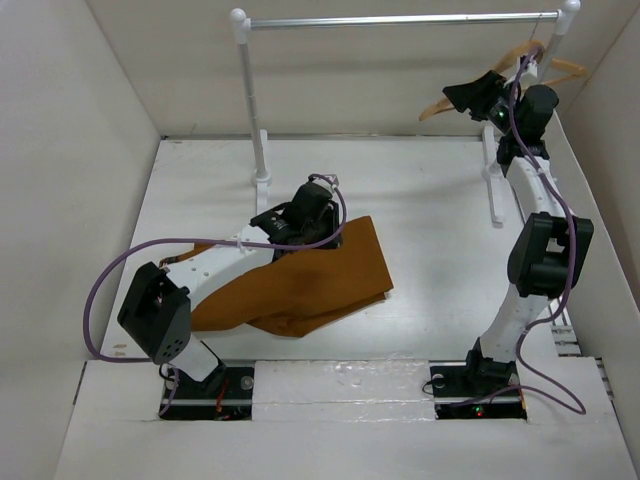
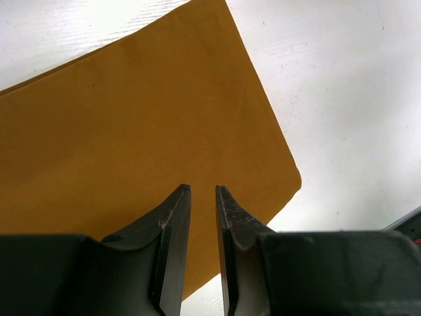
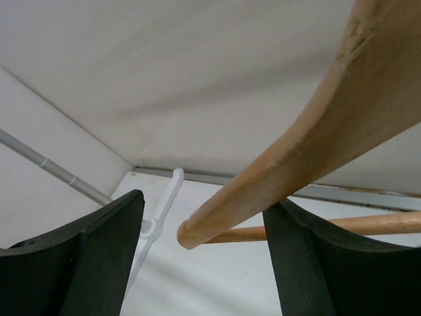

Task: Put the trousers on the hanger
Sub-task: Pick up the hanger from the clothesline.

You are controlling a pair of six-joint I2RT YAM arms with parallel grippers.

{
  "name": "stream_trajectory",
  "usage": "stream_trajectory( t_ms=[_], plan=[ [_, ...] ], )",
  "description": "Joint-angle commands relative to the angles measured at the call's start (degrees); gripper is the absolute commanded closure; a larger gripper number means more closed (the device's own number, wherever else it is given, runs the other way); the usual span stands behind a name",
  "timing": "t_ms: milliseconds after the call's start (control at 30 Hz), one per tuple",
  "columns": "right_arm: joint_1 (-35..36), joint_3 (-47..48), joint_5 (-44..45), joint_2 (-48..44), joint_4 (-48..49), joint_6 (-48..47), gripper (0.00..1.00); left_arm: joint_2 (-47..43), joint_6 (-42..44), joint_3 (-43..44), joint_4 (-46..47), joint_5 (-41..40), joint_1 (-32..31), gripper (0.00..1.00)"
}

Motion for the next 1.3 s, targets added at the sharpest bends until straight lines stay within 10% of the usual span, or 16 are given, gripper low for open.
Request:
stream_trajectory(
  t_ms=[0,500,1267],
  plan=[
    [0.6,-1.3,0.5,-0.6,9.8,1.9,0.23,-0.8,0.9,2.1,-0.2,-0.3,-0.1,0.81],
    [1.2,-6.2,0.3,-1.9,19.8,6.2,0.82,-1.4,1.3,3.3,-0.9,-2.6,-0.1,0.87],
    [8.5,-1.1,-20.3,2.4,21.9,9.8,0.96,-3.1,3.5,24.7,-4.9,-4.6,2.7,0.62]
  ],
)
